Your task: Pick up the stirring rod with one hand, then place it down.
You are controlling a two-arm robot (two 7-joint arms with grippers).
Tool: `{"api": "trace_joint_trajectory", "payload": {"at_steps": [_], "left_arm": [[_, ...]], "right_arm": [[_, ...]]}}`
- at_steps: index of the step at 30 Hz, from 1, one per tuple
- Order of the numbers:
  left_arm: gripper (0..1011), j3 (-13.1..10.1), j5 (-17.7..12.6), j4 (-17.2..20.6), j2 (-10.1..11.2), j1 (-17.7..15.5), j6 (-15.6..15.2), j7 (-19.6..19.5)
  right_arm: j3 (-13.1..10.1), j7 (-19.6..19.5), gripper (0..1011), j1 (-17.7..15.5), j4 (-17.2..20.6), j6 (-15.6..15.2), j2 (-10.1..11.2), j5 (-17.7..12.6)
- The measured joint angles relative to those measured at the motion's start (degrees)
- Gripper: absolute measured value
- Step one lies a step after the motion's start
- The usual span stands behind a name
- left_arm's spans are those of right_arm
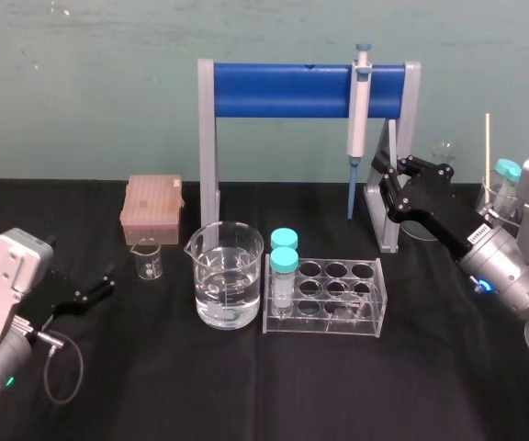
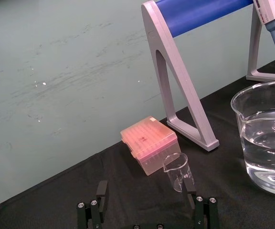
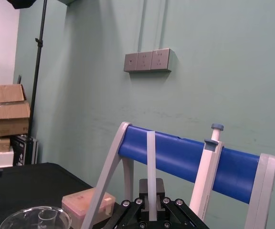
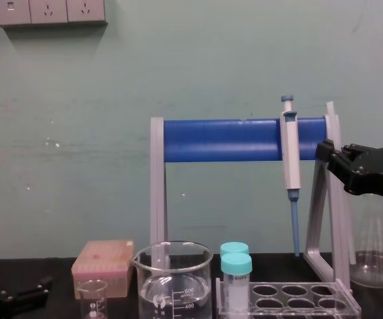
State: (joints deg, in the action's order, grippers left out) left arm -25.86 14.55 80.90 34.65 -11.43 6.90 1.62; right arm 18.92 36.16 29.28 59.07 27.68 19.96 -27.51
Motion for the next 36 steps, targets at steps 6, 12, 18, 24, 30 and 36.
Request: {"api": "trace_joint_trajectory", "payload": {"at_steps": [6, 12, 18, 24, 30, 36], "left_arm": [[1000, 0.00, 0.00, 0.00, 0.00, 0.00, 0.00, 0.00], [1000, 0.00, 0.00, 0.00, 0.00, 0.00, 0.00, 0.00], [1000, 0.00, 0.00, 0.00, 0.00, 0.00, 0.00, 0.00], [1000, 0.00, 0.00, 0.00, 0.00, 0.00, 0.00, 0.00], [1000, 0.00, 0.00, 0.00, 0.00, 0.00, 0.00, 0.00], [1000, 0.00, 0.00, 0.00, 0.00, 0.00, 0.00, 0.00]], "right_arm": [[0.00, 0.00, 72, 0.00, 0.00, 0.00, 0.00, 0.00], [0.00, 0.00, 72, 0.00, 0.00, 0.00, 0.00, 0.00], [0.00, 0.00, 72, 0.00, 0.00, 0.00, 0.00, 0.00], [0.00, 0.00, 72, 0.00, -0.01, 0.00, 0.00, 0.00], [0.00, 0.00, 72, 0.00, 0.00, 0.00, 0.00, 0.00], [-0.25, 1.45, 72, 0.00, 0.10, -0.24, 0.00, -0.37]]}}
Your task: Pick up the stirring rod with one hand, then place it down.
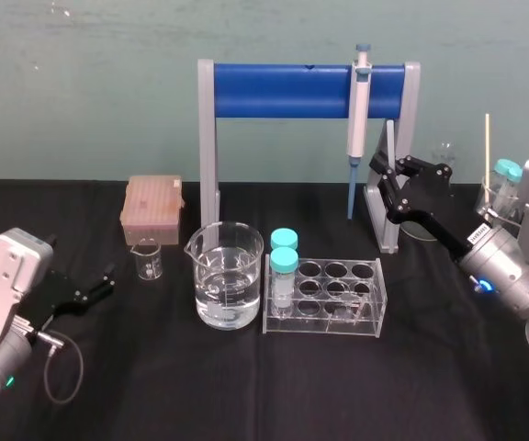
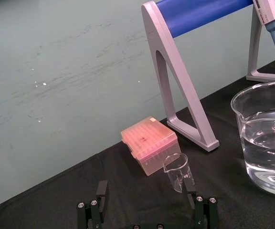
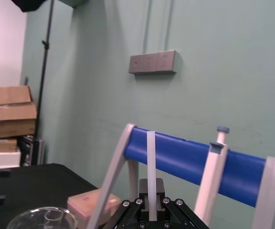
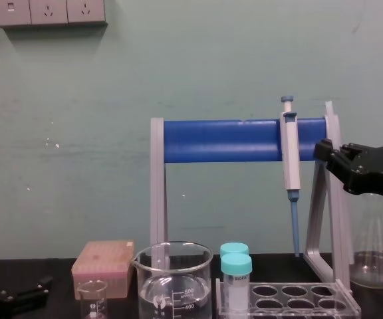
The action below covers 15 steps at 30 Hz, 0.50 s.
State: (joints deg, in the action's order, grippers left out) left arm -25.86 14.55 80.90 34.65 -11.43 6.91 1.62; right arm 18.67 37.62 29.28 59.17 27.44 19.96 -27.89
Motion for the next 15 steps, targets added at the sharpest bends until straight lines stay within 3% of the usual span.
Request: {"api": "trace_joint_trajectory", "payload": {"at_steps": [6, 15], "left_arm": [[1000, 0.00, 0.00, 0.00, 0.00, 0.00, 0.00, 0.00], [1000, 0.00, 0.00, 0.00, 0.00, 0.00, 0.00, 0.00]], "right_arm": [[-0.52, 3.74, 72, -0.25, 0.95, -1.30, -0.31, -2.16], [-0.39, 5.88, 72, -1.25, 2.97, -5.26, -0.18, -3.73]]}}
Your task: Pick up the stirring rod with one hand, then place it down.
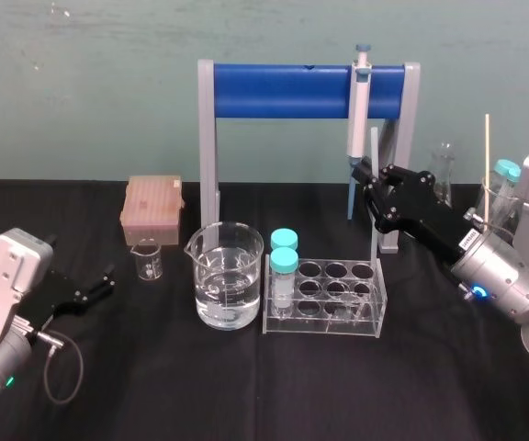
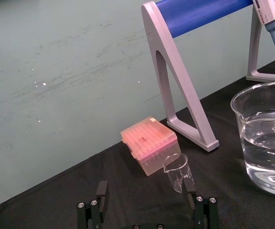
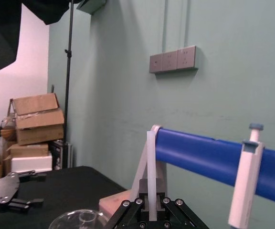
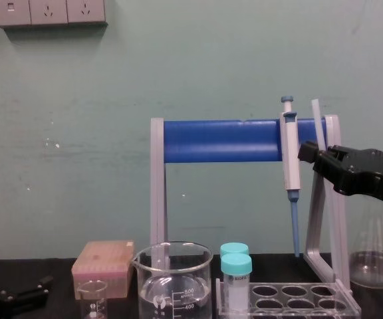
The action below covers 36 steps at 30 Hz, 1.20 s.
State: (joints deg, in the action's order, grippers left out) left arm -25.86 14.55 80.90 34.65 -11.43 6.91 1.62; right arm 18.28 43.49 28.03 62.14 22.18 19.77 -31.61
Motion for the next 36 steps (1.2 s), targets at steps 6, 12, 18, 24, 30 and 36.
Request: {"api": "trace_joint_trajectory", "payload": {"at_steps": [6, 12, 18, 24, 30, 36], "left_arm": [[1000, 0.00, 0.00, 0.00, 0.00, 0.00, 0.00, 0.00], [1000, 0.00, 0.00, 0.00, 0.00, 0.00, 0.00, 0.00], [1000, 0.00, 0.00, 0.00, 0.00, 0.00, 0.00, 0.00], [1000, 0.00, 0.00, 0.00, 0.00, 0.00, 0.00, 0.00], [1000, 0.00, -0.01, 0.00, 0.00, 0.00, 0.00, 0.00], [1000, 0.00, 0.00, 0.00, 0.00, 0.00, 0.00, 0.00]], "right_arm": [[0.67, 0.23, 72, -0.29, 0.51, -2.33, 0.52, -0.28], [1.26, 0.87, 72, -0.24, -0.01, -3.78, 0.75, -0.86], [1.81, 1.50, 72, 0.23, -1.31, -4.06, 0.75, -1.19], [2.49, 2.57, 72, 1.17, -3.43, -4.00, 0.36, -1.28], [3.28, 4.06, 72, 2.51, -6.37, -3.54, -0.34, -1.41], [3.94, 5.04, 72, 3.51, -8.75, -3.15, -0.92, -1.19]]}}
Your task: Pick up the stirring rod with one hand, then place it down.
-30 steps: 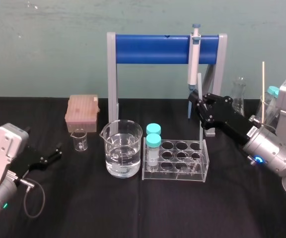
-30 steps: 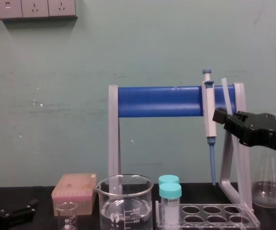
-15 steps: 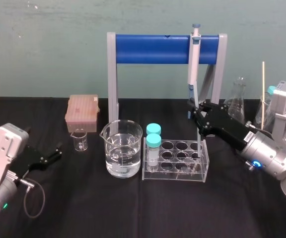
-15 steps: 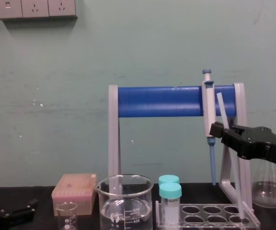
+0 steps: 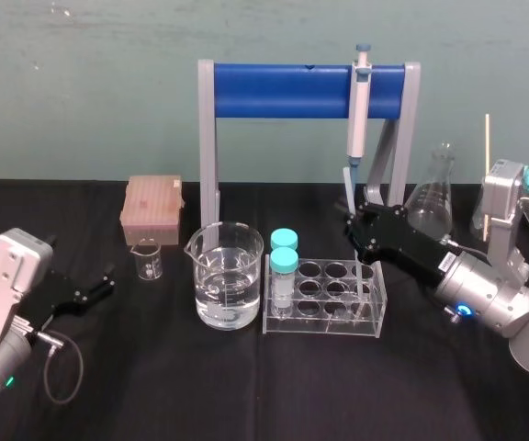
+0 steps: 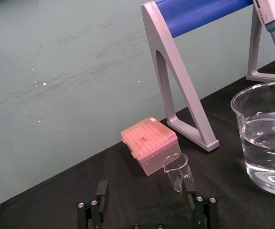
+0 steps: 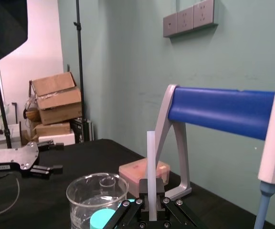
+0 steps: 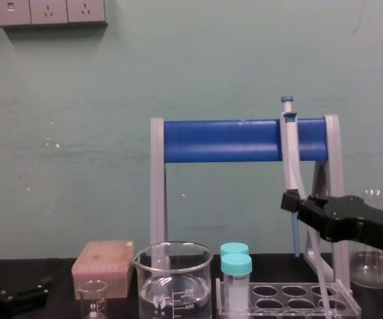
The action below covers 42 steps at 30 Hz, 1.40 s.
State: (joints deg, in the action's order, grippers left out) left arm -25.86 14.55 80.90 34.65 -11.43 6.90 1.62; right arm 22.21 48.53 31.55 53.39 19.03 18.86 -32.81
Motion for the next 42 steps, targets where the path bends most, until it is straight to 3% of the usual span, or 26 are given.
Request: {"api": "trace_joint_trajectory", "payload": {"at_steps": [26, 42], "left_arm": [[1000, 0.00, 0.00, 0.00, 0.00, 0.00, 0.00, 0.00], [1000, 0.00, 0.00, 0.00, 0.00, 0.00, 0.00, 0.00]], "right_arm": [[2.22, 0.89, 72, 2.58, -7.29, -0.75, -1.21, 3.31], [2.17, 0.90, 72, 2.68, -7.52, -0.57, -1.28, 3.49]]}}
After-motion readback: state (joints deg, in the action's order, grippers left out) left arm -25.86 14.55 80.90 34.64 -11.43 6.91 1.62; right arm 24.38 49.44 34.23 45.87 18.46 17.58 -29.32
